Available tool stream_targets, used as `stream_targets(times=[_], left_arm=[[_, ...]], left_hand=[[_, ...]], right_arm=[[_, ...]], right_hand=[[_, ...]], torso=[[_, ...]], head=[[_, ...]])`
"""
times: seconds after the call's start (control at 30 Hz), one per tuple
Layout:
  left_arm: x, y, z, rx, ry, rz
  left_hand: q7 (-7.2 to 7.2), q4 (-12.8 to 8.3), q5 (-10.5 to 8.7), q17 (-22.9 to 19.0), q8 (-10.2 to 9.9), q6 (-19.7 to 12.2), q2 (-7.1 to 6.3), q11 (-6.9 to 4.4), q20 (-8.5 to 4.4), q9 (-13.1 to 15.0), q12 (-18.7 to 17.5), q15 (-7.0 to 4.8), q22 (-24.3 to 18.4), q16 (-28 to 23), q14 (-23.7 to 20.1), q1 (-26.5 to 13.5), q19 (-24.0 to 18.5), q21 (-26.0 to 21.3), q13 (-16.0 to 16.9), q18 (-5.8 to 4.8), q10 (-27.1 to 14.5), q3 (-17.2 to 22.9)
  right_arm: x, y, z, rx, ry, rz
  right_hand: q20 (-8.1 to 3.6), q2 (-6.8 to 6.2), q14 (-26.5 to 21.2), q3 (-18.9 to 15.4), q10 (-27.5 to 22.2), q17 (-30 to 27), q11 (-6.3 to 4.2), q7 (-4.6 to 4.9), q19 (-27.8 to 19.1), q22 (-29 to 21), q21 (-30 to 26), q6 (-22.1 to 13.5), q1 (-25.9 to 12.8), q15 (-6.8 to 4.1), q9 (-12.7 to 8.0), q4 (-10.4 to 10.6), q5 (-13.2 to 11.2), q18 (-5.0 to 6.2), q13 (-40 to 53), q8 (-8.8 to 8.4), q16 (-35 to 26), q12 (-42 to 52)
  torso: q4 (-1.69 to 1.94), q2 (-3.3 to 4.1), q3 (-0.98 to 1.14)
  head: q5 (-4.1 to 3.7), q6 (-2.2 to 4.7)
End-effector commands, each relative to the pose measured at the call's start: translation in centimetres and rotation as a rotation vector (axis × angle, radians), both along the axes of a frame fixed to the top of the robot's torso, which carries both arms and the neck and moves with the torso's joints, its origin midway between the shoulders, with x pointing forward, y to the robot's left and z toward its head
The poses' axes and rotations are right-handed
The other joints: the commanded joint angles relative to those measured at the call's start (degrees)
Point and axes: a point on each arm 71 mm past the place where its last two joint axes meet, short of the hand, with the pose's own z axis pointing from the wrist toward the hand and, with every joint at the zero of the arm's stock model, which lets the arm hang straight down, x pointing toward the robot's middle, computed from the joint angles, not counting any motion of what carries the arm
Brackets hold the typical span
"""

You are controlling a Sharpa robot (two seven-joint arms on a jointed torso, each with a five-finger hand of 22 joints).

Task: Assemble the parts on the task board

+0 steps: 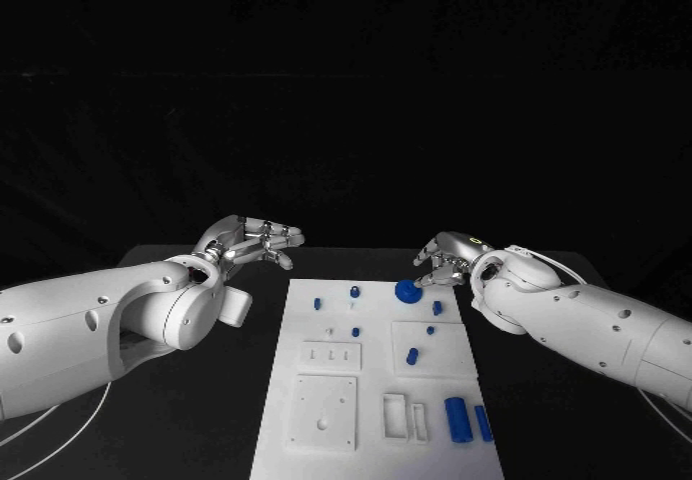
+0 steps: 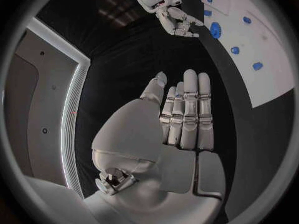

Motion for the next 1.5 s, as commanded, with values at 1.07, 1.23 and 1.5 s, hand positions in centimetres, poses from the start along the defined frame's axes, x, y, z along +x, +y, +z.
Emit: stream_targets(times=[1.07, 1.23, 1.5], left_arm=[[0.0, -0.2, 0.1, -0.001, -0.008, -0.017], [0.0, -0.2, 0.1, -0.001, -0.007, -0.017], [-0.1, -0.1, 0.1, -0.001, -0.005, -0.017]], left_hand=[[-0.01, 0.09, -0.52, -0.03, -0.20, -0.29, -0.35, -0.10, 0.01, -0.02, 0.09, 0.09, 0.37, 0.28, -0.30, -0.49, -0.02, -0.34, 0.05, -0.02, -0.13, -0.12], [-0.02, 0.12, -0.57, -0.02, -0.20, -0.29, -0.35, -0.10, 0.02, -0.02, 0.09, 0.09, 0.37, 0.29, -0.30, -0.52, -0.02, -0.36, 0.05, -0.02, -0.14, -0.13], [-0.03, 0.24, -0.46, -0.04, -0.20, -0.29, -0.28, -0.11, 0.02, -0.02, 0.10, 0.09, 0.36, 0.27, -0.31, -0.46, 0.04, -0.50, 0.05, -0.02, -0.15, -0.13]], right_arm=[[1.1, 0.3, -3.3, -0.016, 0.143, -0.001], [1.2, 0.4, -3.5, -0.005, 0.153, -0.001], [1.3, 0.1, -3.8, -0.007, 0.166, -0.010]], right_hand=[[0.60, 0.85, 1.06, -0.56, 1.22, 7.17, 0.18, 0.35, 2.98, 6.11, -0.24, -1.07, -0.49, 0.55, -0.08, 1.18, -0.12, 0.34, 3.02, -0.08, -0.62, 2.19], [0.63, 1.16, 1.09, -0.57, 1.30, 7.44, 0.20, 0.38, 3.03, 6.36, 0.00, -1.14, -0.42, 0.57, -0.07, 1.30, -0.36, 0.32, 3.14, -0.06, -0.42, 2.34], [0.62, 1.67, 1.08, 2.04, 1.36, 7.69, 0.16, 0.37, 3.08, 6.94, -0.19, -0.69, -0.72, 0.55, -0.10, 0.01, -1.11, 0.28, 3.29, -0.09, -0.40, 2.47]], torso=[[0.33, 0.13, 0.04], [0.31, 0.11, 0.04], [0.29, 0.15, 0.02]], head=[[-0.09, -0.37], [-0.08, -0.32], [-0.12, -0.31]])
